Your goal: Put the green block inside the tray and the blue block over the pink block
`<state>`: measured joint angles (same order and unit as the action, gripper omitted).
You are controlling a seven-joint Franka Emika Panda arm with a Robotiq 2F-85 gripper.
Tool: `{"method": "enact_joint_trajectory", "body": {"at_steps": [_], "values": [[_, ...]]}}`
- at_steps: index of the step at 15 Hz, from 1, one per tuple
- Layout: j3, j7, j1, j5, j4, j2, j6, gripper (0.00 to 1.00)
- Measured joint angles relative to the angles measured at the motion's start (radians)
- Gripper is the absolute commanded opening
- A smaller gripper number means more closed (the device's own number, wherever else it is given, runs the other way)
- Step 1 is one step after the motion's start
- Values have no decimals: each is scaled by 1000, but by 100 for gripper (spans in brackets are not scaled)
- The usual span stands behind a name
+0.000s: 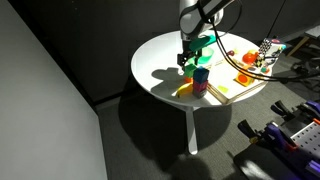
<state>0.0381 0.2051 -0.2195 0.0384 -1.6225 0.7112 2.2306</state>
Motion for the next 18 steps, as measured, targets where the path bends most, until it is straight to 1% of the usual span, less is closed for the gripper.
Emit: {"method": "enact_joint_trajectory", "body": {"at_steps": [3, 4, 7, 13, 18], "values": [[-2, 0, 0, 0, 7, 8, -3, 40], [-2, 0, 0, 1, 9, 9, -7, 34], [-2, 0, -3, 1, 18, 9, -25, 29], [-2, -1, -2, 1, 16, -8, -67, 29], [-7, -2, 16, 1, -28, -56, -71, 29]]}}
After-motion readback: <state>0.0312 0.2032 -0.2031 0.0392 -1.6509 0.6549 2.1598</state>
